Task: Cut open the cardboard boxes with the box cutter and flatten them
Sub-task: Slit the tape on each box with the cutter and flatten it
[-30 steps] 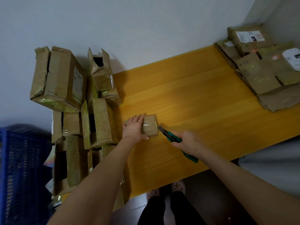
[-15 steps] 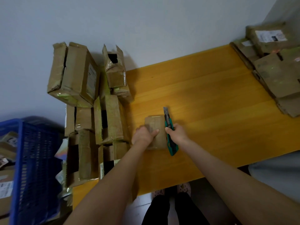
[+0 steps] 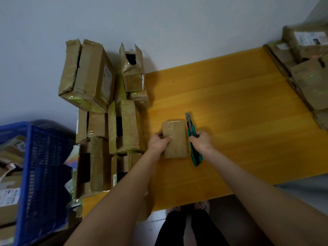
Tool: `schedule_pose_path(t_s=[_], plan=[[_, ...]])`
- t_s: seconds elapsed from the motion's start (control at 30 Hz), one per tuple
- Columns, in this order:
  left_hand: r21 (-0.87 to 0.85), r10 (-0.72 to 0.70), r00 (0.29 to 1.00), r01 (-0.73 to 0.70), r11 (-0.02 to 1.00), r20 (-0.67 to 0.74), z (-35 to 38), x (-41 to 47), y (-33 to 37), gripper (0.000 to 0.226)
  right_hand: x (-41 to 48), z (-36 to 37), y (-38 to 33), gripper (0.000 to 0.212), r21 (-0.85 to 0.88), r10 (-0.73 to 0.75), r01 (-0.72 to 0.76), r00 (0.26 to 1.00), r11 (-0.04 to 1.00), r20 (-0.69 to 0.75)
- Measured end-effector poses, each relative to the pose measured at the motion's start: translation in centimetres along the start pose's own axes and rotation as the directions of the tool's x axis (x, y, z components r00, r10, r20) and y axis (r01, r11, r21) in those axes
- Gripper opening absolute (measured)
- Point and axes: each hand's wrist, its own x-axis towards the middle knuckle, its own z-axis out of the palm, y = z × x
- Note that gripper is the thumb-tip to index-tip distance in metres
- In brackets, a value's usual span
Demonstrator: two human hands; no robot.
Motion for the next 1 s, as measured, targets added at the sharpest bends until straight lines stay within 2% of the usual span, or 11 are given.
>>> schedule_pose_path(t_s=[0.13,0.23,0.3,0.5,0.73,1.0], plan=[[-0.034,0.035,0.999,-0.034,0.999,0.021,0.0,-0.2,0.6,0.045,-1.9,-1.4,0.4,0.034,-0.220,-0.200,0.191,0.980,0.957,-0.017],[-0.025,0.056,0.998,-0.056,0.998,-0.011,0.3,-0.2,1.0,0.043,-3.3,-1.9,0.5,0.041,-0.454,-0.324,0.275,0.946,0.847,-0.031],[-0.015,0.057,0.998,-0.058,0.998,-0.021,0.4,-0.4,1.2,0.042,-3.6,-1.9,0.4,0.043,-0.537,-0.354,0.299,0.935,0.789,0.000],[-0.002,0.069,0.997,-0.069,0.998,-0.043,0.4,-0.8,1.1,0.043,-4.3,-2.0,0.1,0.049,-0.570,-0.295,0.278,0.953,0.773,0.065],[0.043,0.112,0.993,-0.110,0.993,-0.045,0.6,-1.1,1.4,0.044,-5.0,-2.8,-0.6,0.045,-0.619,-0.376,0.318,0.926,0.718,0.039],[0.158,0.144,0.986,-0.131,0.979,-0.078,1.1,-1.4,1.8,0.048,-5.2,-3.4,-1.8,0.053,-0.780,-0.336,0.266,0.939,0.567,0.076]])
